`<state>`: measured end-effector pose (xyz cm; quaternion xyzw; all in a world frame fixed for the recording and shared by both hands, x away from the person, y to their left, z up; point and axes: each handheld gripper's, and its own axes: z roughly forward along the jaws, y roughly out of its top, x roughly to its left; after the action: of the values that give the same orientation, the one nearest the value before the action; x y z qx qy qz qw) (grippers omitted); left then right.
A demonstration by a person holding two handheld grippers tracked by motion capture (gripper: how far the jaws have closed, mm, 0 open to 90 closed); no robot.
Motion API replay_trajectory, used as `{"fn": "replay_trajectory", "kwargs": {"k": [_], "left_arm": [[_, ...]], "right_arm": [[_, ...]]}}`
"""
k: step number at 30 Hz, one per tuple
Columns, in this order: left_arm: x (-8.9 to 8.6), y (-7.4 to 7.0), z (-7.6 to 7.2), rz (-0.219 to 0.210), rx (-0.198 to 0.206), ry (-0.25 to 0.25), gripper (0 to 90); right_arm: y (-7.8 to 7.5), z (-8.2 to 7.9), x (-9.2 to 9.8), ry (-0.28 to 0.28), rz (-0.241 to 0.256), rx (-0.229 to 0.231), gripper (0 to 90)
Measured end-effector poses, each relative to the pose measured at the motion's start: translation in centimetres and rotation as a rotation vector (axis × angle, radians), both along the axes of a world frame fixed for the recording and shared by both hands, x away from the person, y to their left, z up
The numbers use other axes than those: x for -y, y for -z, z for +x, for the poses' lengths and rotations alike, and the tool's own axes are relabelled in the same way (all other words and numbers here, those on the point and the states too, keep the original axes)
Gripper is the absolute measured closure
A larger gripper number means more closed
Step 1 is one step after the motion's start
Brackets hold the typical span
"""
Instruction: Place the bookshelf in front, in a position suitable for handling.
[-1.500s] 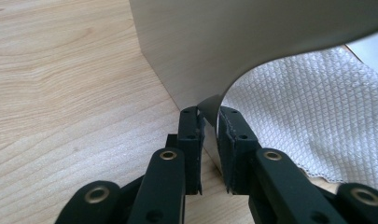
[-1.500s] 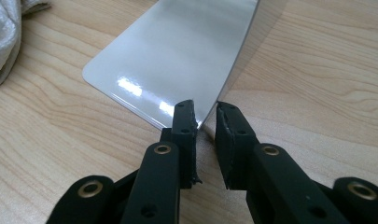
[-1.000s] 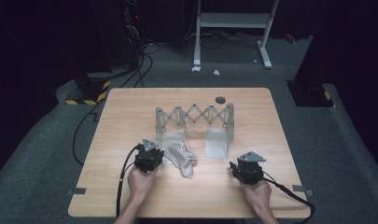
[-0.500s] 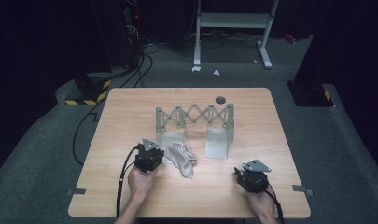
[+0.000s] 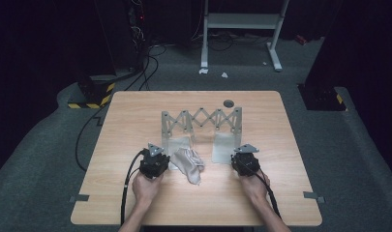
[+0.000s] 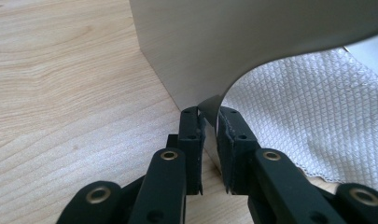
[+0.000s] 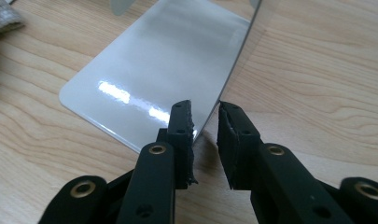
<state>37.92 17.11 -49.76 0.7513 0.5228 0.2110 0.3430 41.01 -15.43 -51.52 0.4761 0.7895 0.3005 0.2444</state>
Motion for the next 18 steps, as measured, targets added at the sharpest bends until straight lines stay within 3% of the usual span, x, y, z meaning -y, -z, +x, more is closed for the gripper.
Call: {"fn": "replay_trajectory", "kwargs": {"k": [8,18], "left_arm": [[-0.7,-0.1,0.0,0.0,-0.01,-0.012,79.8],[-4.3,-0.4,0.1,0.007,-0.029,-0.064,80.3]], "right_arm": [[0.0,0.1,-1.1,-0.013,-0.001,-0.011,75.2],[0.2,0.5,-4.5,-0.079,0.02,-0.02,75.7]]}}
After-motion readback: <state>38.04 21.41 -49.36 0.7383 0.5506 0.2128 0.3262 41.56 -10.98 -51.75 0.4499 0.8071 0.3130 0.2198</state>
